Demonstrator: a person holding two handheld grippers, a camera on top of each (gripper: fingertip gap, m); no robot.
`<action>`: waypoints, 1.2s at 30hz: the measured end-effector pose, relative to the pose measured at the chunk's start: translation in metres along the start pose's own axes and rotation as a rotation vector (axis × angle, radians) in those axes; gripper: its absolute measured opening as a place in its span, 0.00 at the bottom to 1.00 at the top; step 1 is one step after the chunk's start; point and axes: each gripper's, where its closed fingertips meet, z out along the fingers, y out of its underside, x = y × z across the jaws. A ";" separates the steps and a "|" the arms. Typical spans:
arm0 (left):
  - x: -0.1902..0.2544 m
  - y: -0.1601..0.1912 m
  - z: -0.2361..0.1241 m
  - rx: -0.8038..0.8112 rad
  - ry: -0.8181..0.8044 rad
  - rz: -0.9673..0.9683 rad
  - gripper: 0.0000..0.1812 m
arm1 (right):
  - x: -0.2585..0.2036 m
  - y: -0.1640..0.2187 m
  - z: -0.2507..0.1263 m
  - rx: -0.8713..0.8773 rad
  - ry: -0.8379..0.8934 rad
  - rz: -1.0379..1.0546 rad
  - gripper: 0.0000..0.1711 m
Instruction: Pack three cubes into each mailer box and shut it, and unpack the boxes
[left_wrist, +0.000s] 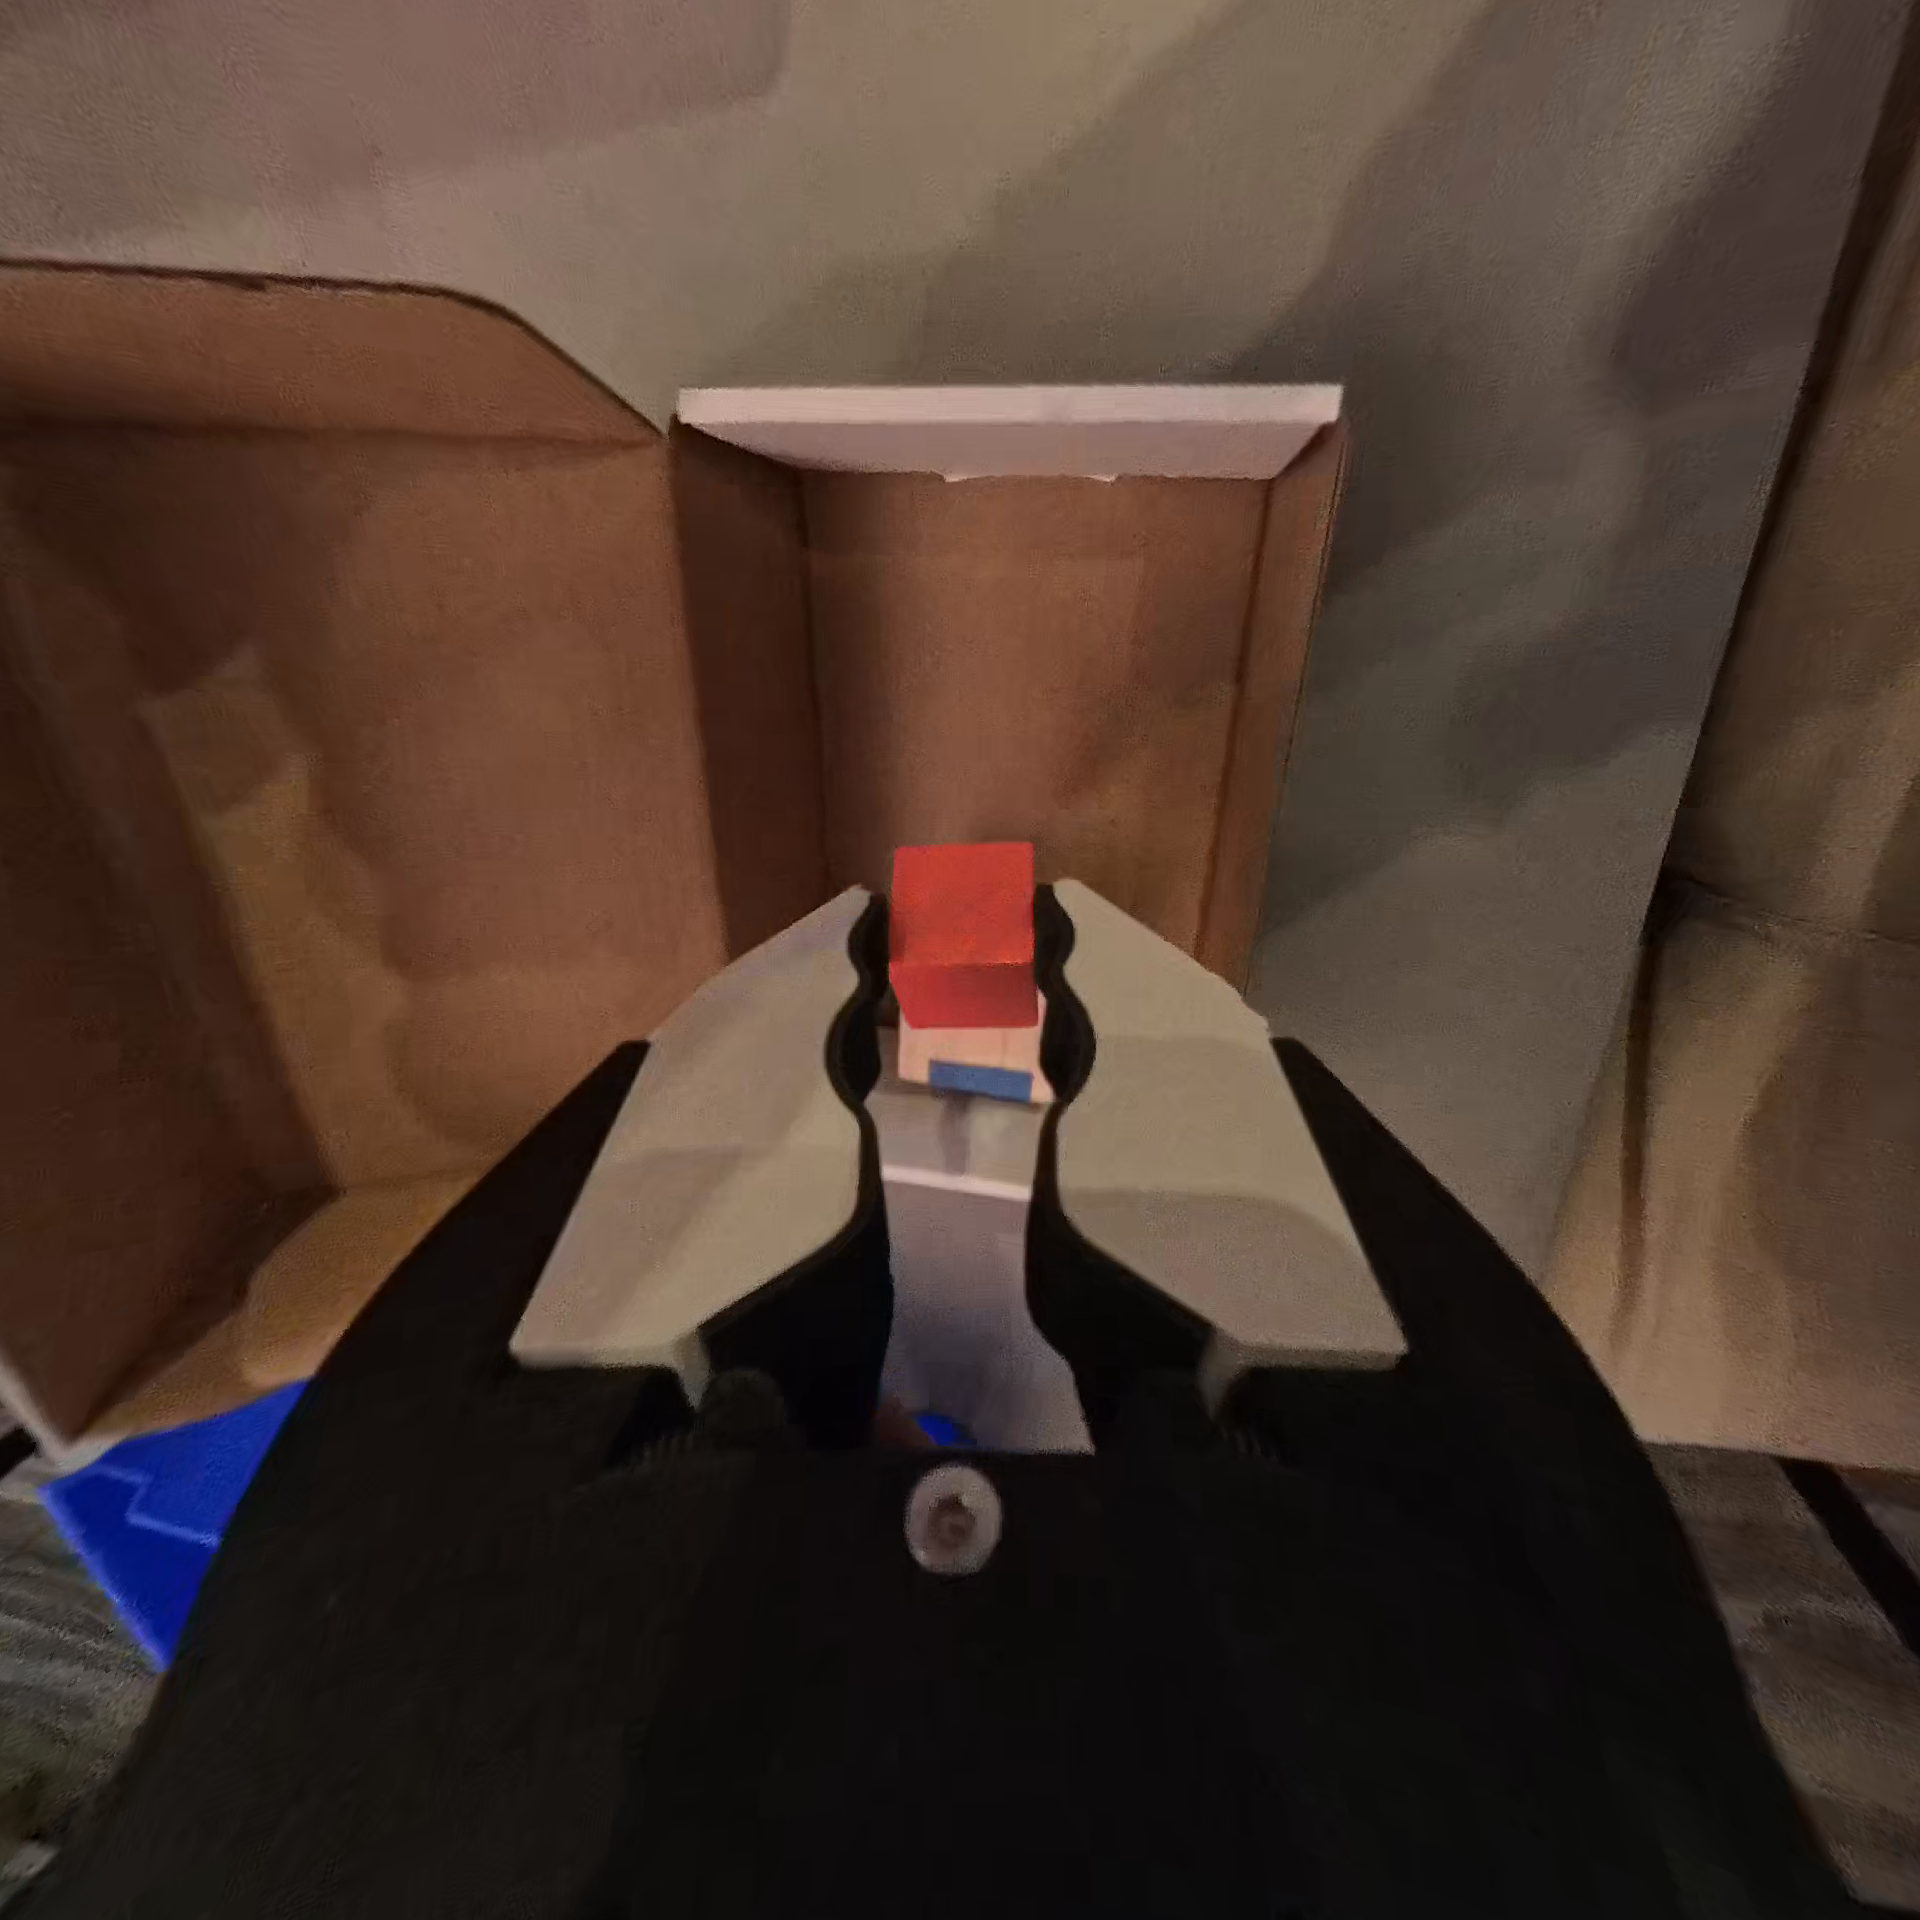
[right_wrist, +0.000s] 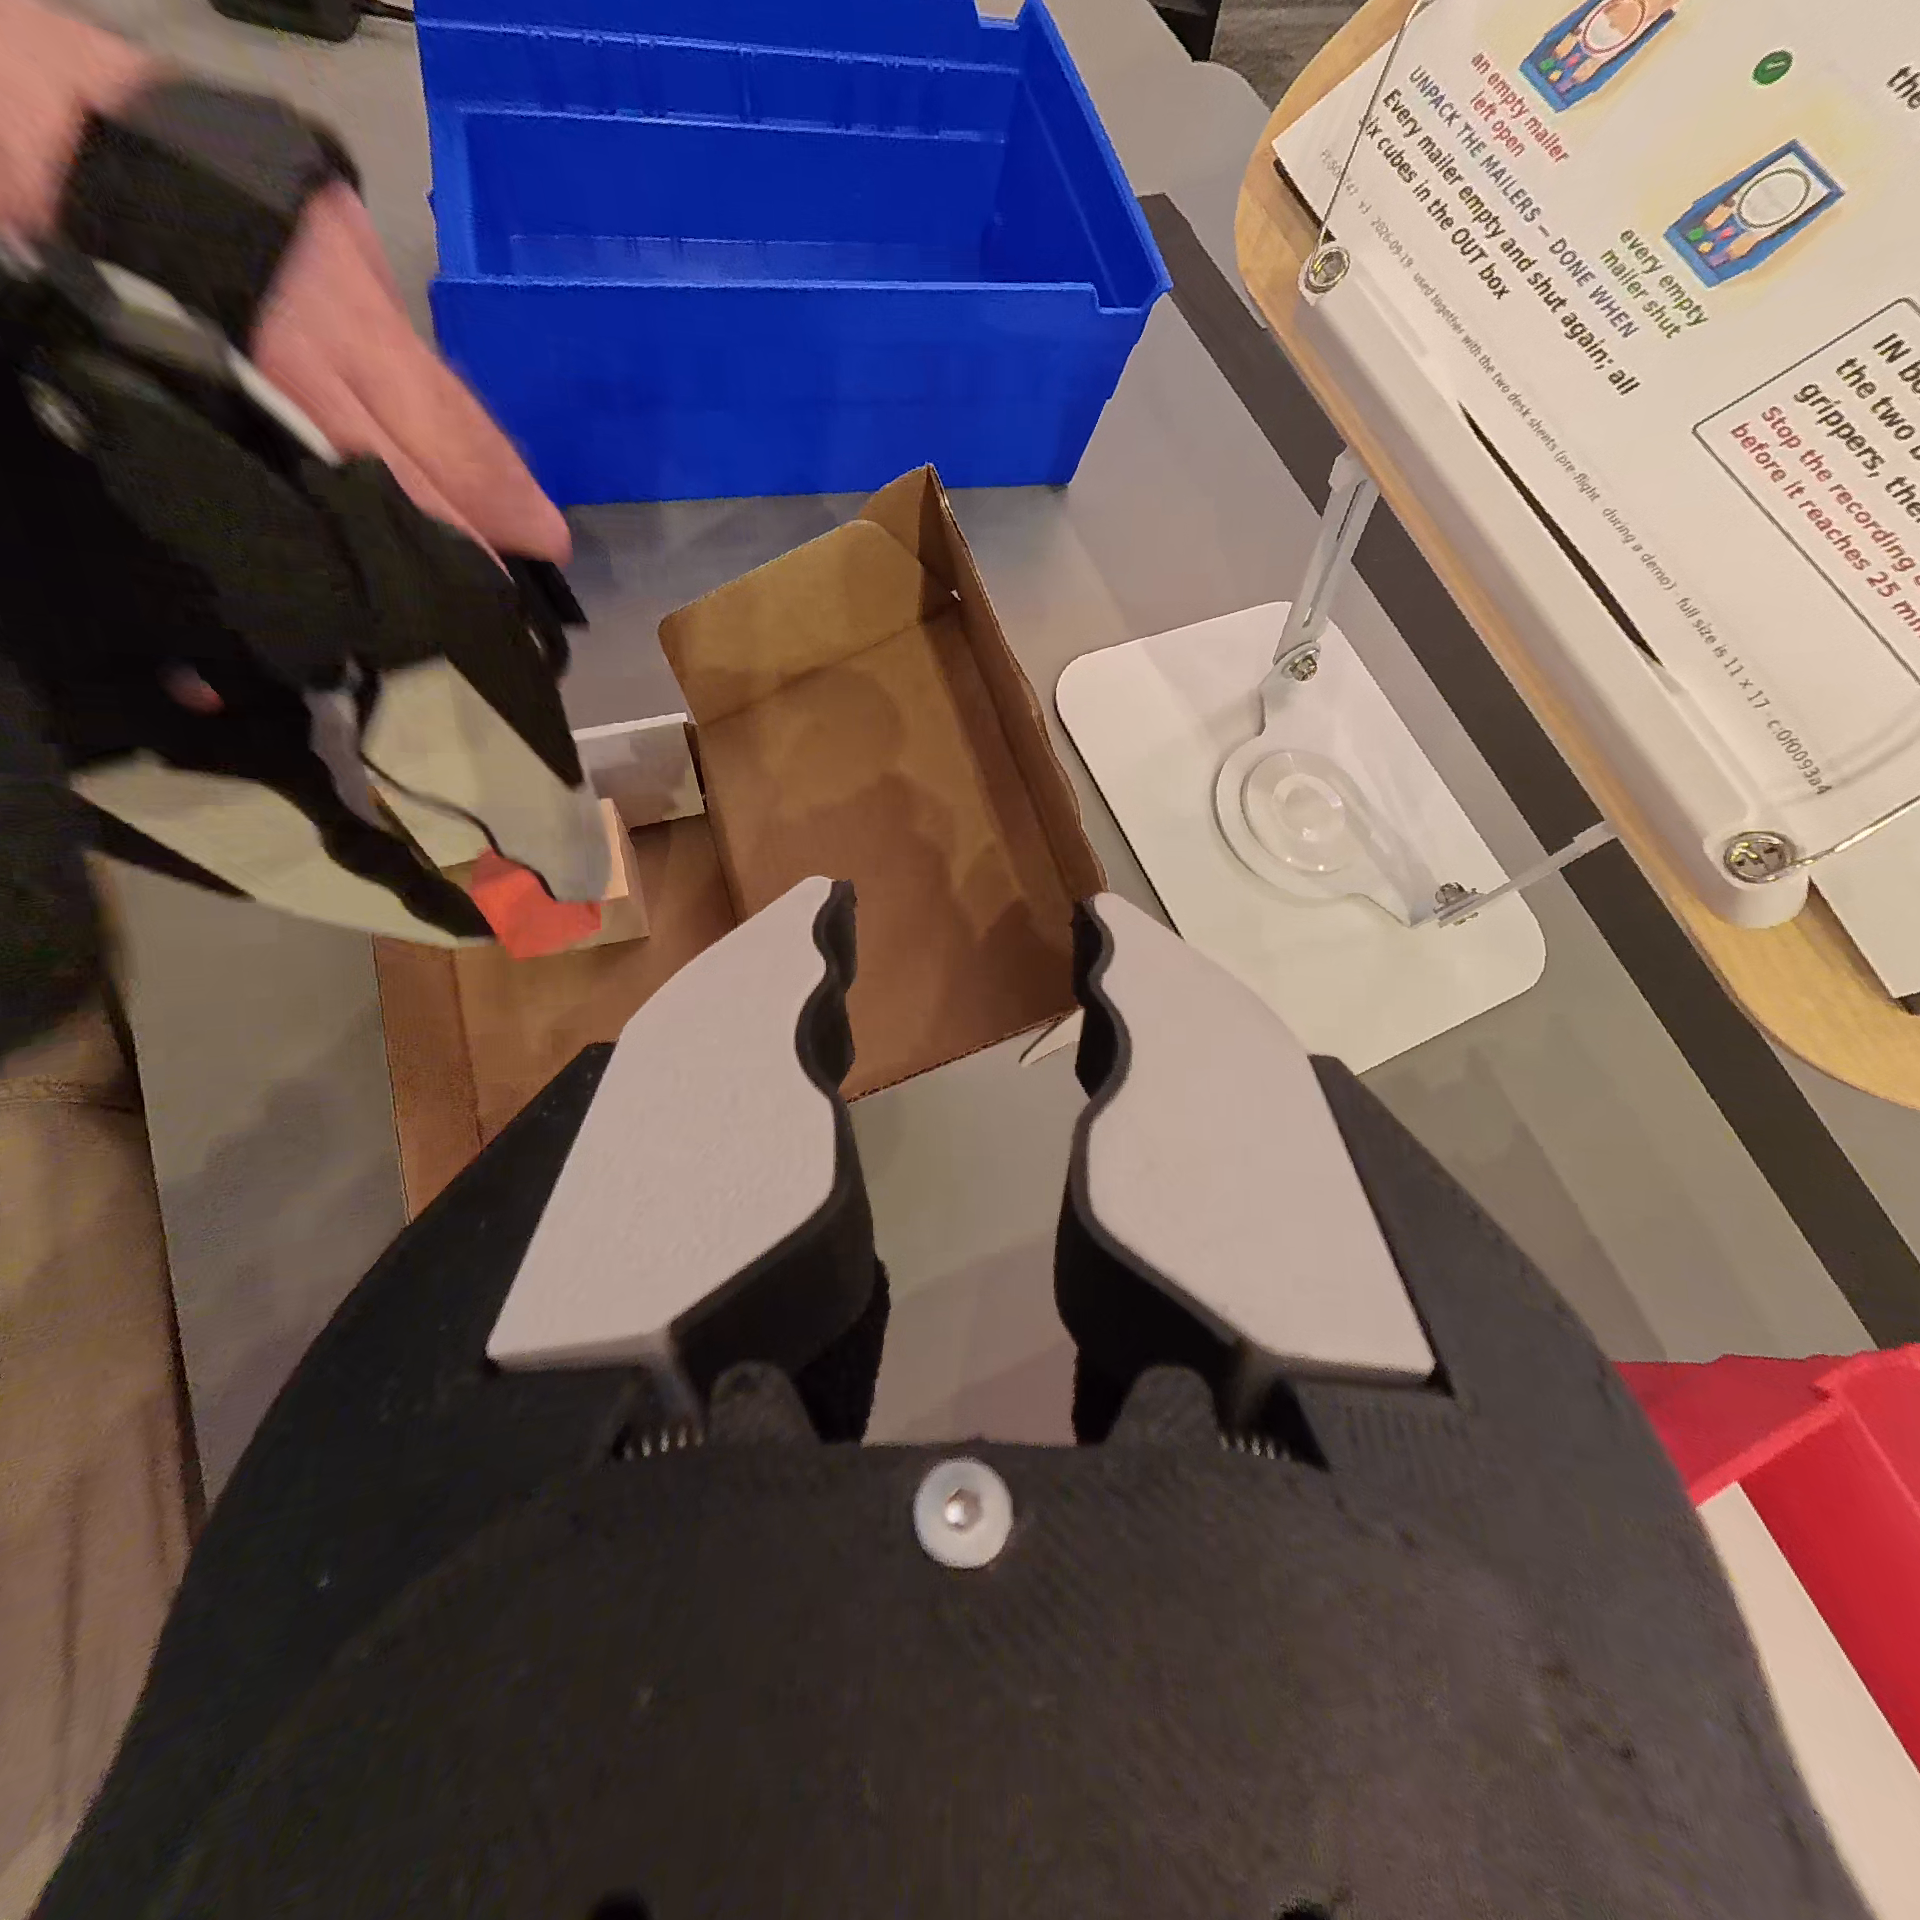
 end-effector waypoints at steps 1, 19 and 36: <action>0.003 0.000 0.009 -0.029 0.026 0.001 0.15 | 0.000 0.000 -0.001 0.002 0.000 0.001 0.23; 0.001 0.006 0.007 0.026 0.007 -0.044 0.30 | 0.003 -0.001 -0.007 0.018 0.000 0.003 0.23; -0.068 0.273 -0.034 -0.075 -0.113 -0.292 0.29 | -0.005 0.000 0.005 -0.010 -0.028 0.000 0.23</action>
